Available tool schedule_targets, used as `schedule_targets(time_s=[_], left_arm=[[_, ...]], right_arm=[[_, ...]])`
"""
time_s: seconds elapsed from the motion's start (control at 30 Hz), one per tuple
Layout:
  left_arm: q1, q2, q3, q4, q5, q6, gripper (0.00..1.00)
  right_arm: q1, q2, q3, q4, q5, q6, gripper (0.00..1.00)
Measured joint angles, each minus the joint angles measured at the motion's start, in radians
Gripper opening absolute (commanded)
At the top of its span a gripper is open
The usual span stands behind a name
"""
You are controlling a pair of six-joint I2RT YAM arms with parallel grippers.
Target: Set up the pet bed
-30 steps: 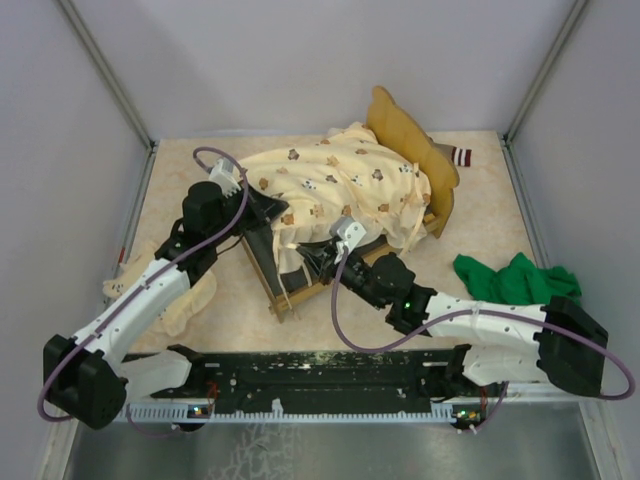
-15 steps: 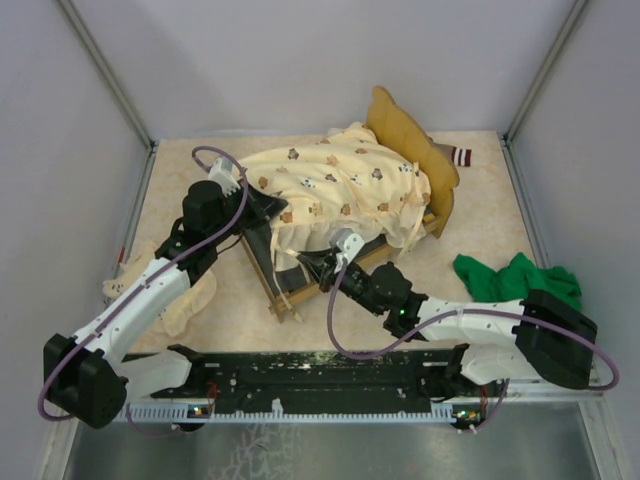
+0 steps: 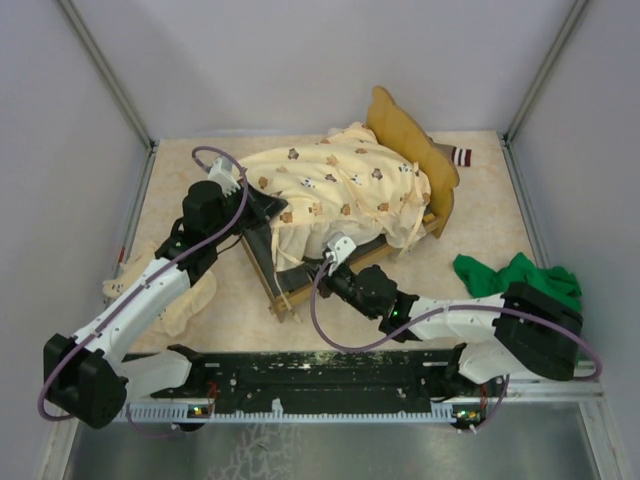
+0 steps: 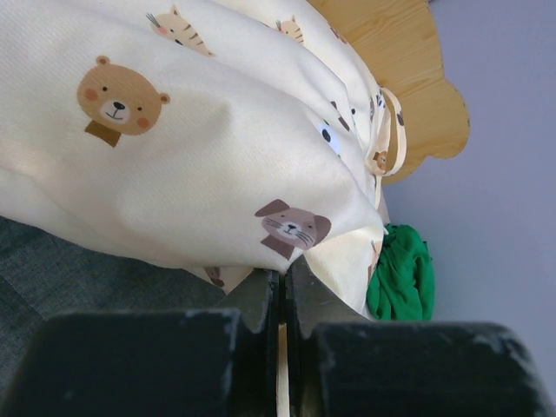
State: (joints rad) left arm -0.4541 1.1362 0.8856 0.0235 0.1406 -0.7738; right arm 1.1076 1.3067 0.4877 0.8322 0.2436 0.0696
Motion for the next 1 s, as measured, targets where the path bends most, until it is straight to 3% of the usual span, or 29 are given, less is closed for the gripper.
schedule_targets(time_s=[0.13,0.3,0.37,0.67,0.83,1.0], left_arm=[[0.000,-0.004,-0.016,0.005,-0.001,0.003,0.00],[0.000,-0.010,-0.054,0.005,-0.001,0.007,0.00],[0.000,-0.011,-0.066,0.005,-0.001,0.009,0.00],[0.000,-0.030,-0.093,0.004,-0.001,0.015,0.00],[0.000,-0.030,-0.096,0.005,-0.001,0.015,0.00],[0.000,-0.030,-0.096,0.005,-0.001,0.015,0.00]], right_arm=[[0.000,0.054,0.006,-0.041,0.000,0.064,0.01],[0.000,0.063,0.019,-0.174,0.003,0.152,0.37],[0.000,0.036,0.024,-0.242,-0.003,0.183,0.43],[0.000,-0.135,-0.110,-0.292,-0.021,0.310,0.41],[0.003,-0.064,-0.200,-0.199,0.011,0.440,0.41],[0.008,0.122,-0.211,-0.001,0.051,0.564,0.42]])
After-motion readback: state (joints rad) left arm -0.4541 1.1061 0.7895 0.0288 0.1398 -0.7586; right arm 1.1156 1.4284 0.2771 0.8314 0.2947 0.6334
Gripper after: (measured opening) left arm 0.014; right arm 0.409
